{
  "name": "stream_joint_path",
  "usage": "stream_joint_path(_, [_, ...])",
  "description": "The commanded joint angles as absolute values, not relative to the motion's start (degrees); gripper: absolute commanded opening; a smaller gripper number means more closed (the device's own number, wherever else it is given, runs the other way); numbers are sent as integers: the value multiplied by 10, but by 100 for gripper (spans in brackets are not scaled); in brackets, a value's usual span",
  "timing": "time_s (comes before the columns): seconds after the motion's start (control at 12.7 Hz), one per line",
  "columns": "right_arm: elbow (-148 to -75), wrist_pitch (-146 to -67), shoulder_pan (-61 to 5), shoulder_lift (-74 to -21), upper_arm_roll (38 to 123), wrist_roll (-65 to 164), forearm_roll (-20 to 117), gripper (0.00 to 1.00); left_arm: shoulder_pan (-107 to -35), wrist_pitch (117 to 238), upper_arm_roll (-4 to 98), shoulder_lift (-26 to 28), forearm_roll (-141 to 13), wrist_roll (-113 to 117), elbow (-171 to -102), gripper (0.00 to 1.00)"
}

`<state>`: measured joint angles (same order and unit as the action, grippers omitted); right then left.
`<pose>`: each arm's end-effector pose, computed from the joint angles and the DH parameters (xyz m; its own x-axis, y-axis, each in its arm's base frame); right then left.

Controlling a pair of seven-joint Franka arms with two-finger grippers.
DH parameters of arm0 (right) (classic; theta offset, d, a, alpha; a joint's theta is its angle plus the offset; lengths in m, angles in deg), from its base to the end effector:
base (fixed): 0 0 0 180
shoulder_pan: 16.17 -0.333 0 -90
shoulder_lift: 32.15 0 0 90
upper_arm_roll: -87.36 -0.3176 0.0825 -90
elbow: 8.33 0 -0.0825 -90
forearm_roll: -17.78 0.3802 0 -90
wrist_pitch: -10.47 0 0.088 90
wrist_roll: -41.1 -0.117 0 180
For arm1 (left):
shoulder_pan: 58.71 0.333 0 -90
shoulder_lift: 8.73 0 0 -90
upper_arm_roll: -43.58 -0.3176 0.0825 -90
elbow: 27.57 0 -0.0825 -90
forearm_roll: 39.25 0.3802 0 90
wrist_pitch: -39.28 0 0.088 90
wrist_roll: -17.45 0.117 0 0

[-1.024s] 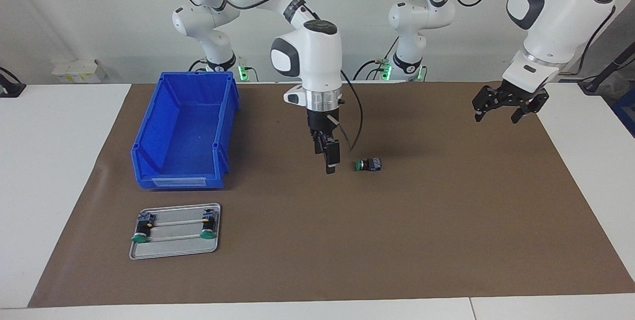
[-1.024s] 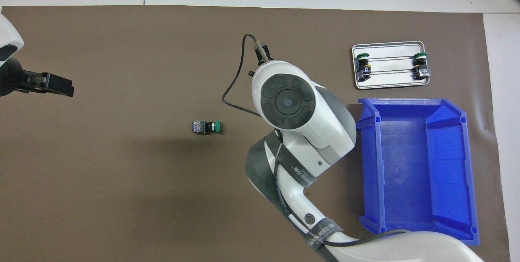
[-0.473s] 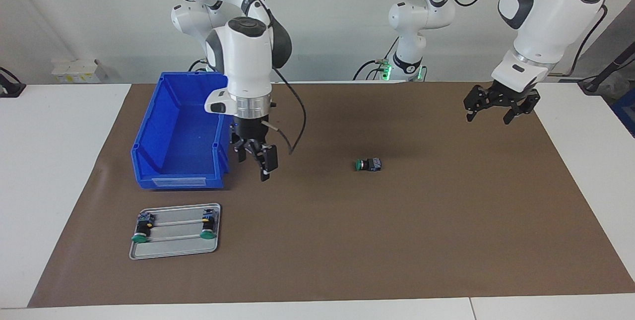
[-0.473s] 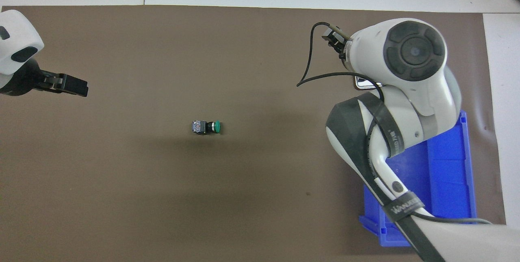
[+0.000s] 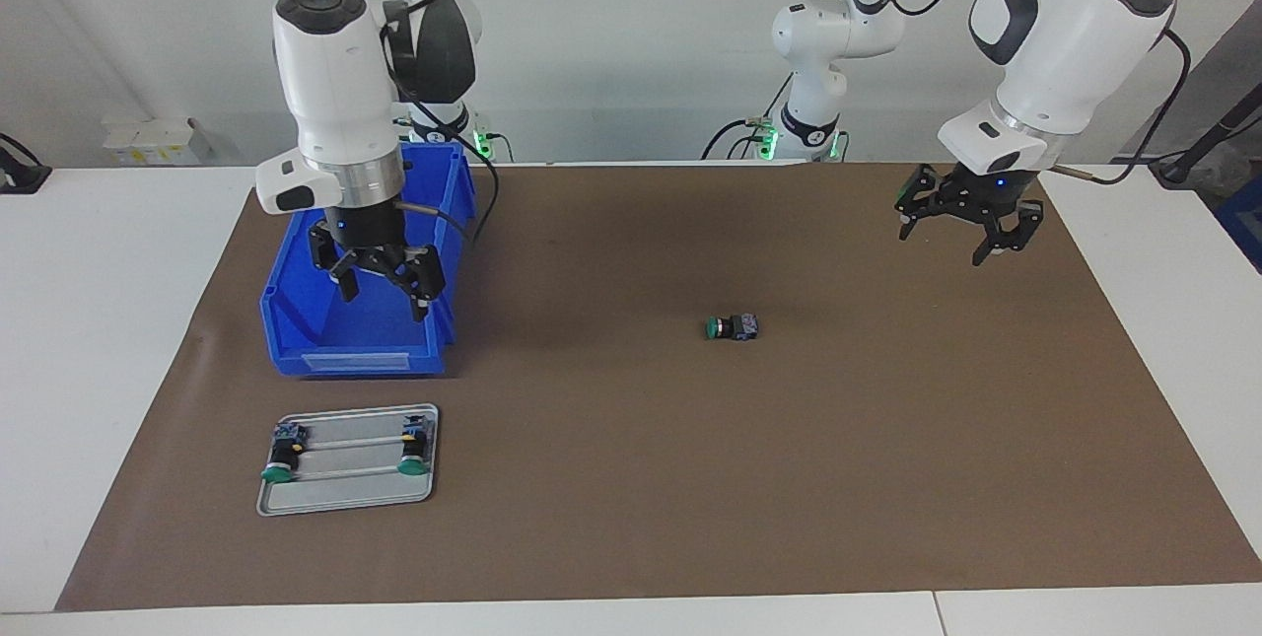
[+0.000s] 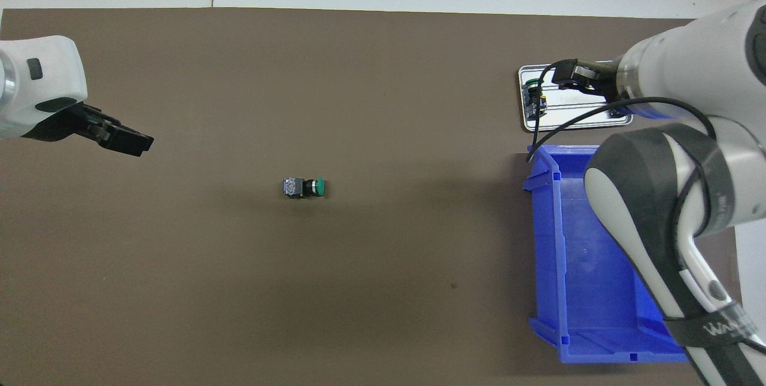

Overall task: Place and press button with both arms
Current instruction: 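Return the right gripper to rest while the left gripper reaches the button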

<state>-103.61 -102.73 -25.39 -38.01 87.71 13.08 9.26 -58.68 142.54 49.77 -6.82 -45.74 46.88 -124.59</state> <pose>0.6084 0.0842 0.5528 0.9292 -0.2729 0.2492 -0.2897 -0.9566 0.0327 0.5737 -0.0717 0.5609 0.8219 -0.5566 0.1212 -0.5660 -0.8219 0.0639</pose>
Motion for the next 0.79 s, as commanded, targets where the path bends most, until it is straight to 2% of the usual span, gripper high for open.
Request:
stream_joint_path(0.0, [-1053, -964, -231, -323, 873, 230, 116, 100, -630, 1495, 492, -91, -488, 549, -1307, 100])
stream_joint_path(0.32, [-1036, -871, -221, -272, 879, 269, 117, 100, -701, 1612, 491, -81, -511, 680, -1390, 100])
stream_joint_path(0.47, [-1036, -838, -189, -269, 879, 358, 141, 100, -708, 1623, 491, -78, -511, 767, -1413, 100])
stream_joint_path(0.71, [-1038, -847, -185, -270, 878, 376, 155, 100, -706, 1624, 490, -71, -511, 862, -1435, 100])
